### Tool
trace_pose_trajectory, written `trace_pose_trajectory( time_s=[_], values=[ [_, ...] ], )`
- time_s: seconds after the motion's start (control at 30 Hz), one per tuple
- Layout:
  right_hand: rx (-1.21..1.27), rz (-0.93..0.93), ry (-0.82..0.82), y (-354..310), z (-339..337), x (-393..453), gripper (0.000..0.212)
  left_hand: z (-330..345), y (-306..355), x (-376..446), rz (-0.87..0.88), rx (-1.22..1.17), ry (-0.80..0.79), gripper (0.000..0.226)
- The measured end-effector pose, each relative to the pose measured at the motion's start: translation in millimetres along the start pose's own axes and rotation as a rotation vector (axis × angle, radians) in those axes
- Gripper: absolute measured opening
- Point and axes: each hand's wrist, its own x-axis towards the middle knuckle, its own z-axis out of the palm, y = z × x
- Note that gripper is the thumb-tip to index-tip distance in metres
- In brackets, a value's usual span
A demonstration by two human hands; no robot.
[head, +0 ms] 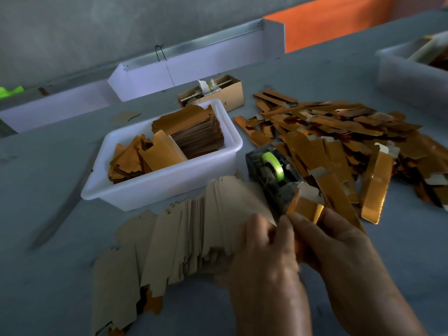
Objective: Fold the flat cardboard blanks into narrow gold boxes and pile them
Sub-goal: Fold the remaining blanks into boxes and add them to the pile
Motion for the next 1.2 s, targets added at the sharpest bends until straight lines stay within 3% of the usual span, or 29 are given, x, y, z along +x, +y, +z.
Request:
trace_pose_trajectory(
  time_s=[0.1, 0.2, 0.3, 0.4, 0.43, 0.53, 0.63, 0.77, 0.97, 1.07, 1.2],
  values=[
    [0.059, 0.041, -0.047, -4, -4, 1, 0.018, -9, -3, 1, -0.32, -0.323, -0.051, 0.018],
    [0.0, 0.017, -0.095, -10, -7, 1, 0.02, -18, -9, 6, -0.516, -0.665, -0.249, 0.008],
    [-0.168, -0.086, -0.075, -17, -10, 2, 0.022, -20, -12, 13, -0.546, -0.767, -0.307, 0.01],
    [-0.358, -0.263, 0.132, -27, -24, 14, 0.009, -18, -14, 20, -0.598, -0.84, -0.076, 0.016],
    [-0.446, -0.305, 0.175, -31, -29, 19, 0.014, -18, -15, 23, -0.607, -0.854, 0.007, 0.016],
    [-0.684, -0.372, 0.128, -40, -33, 34, 0.028, -17, -18, 30, -0.614, -0.929, 0.135, 0.016],
    [-0.823, -0.321, 0.019, -39, -31, 47, 0.013, -13, -16, 31, -0.637, -0.969, 0.106, 0.016],
    [-0.844, -0.279, 0.003, -33, -29, 59, 0.005, -3, -10, 32, -0.647, -0.977, 0.028, 0.015],
    [-0.838, -0.24, -0.019, -34, -24, 66, 0.014, 7, -6, 35, -0.66, -0.949, -0.098, 0.011],
    [-0.874, -0.33, 0.025, -32, -20, 67, 0.012, 7, -7, 37, -0.657, -0.959, -0.12, 0.012],
    [-0.572, -0.439, 0.134, -26, -14, 60, 0.011, 6, -8, 37, -0.609, -0.957, -0.125, 0.013]
  ],
)
